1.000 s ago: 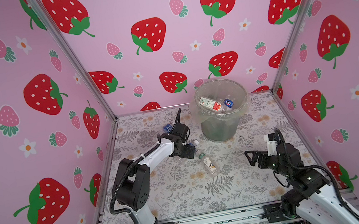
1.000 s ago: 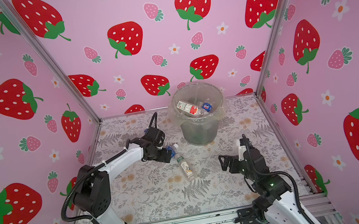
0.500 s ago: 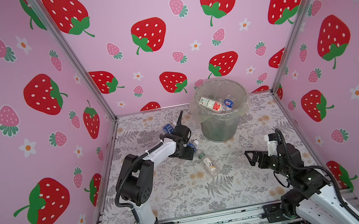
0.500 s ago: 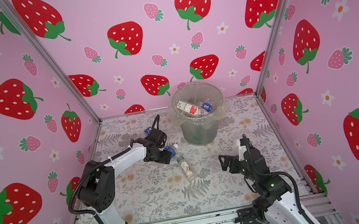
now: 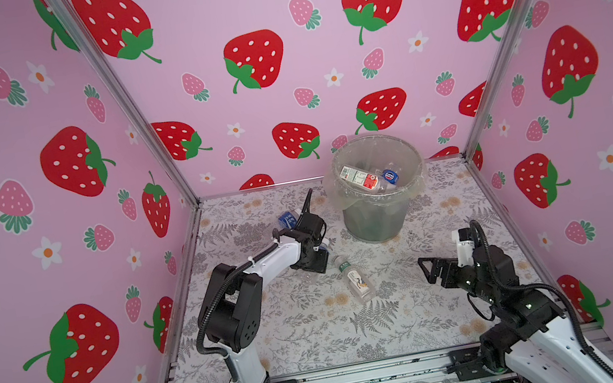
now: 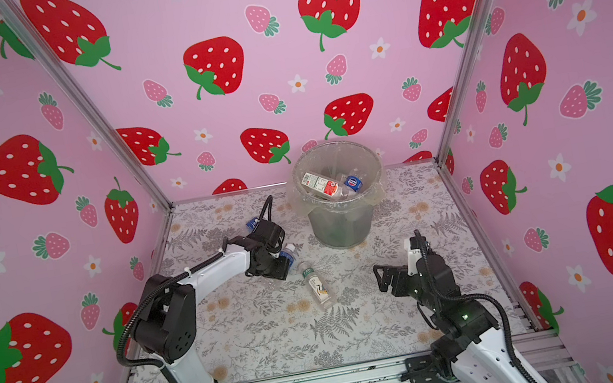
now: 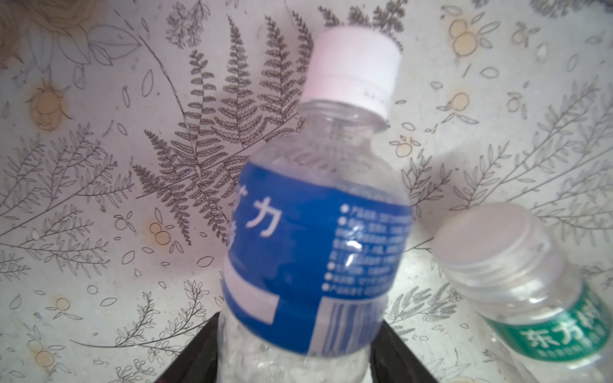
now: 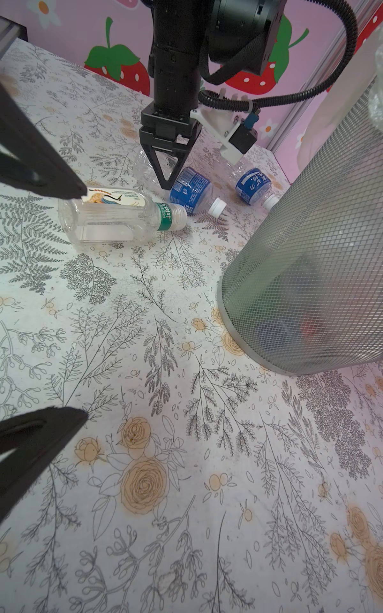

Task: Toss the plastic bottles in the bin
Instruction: 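Lower the left gripper onto the blue-labelled bottle nearest the green-labelled one and close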

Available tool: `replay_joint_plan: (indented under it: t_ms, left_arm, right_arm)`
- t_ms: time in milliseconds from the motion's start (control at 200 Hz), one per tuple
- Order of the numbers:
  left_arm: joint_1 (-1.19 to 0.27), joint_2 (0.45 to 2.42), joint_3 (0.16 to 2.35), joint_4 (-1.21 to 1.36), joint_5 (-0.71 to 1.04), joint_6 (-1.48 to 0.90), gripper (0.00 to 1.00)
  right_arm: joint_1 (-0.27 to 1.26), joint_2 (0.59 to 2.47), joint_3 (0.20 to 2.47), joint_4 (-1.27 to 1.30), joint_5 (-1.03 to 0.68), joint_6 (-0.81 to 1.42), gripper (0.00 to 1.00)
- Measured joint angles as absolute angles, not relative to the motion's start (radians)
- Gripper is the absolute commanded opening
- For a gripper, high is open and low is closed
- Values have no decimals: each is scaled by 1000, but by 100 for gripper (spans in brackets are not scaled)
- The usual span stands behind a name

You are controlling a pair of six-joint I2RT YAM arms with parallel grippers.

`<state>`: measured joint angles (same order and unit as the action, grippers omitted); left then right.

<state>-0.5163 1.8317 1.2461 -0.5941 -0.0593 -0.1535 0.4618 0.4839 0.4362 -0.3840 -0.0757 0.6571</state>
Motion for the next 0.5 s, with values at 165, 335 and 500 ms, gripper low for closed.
replay_joint_plan:
  t_ms: [165, 335, 500]
  left_arm:
    - [-516, 1826, 1246, -592, -53, -154, 53]
    - [-516, 1801, 1225, -596, -35, -162, 52]
    - [-516, 1731, 1206, -604, -4, -186, 53]
  right_arm:
    - [462, 484, 436, -384, -76, 657, 99]
    - [462, 484, 436, -384, -76, 657, 99]
    - [462, 484, 436, -384, -76, 657, 99]
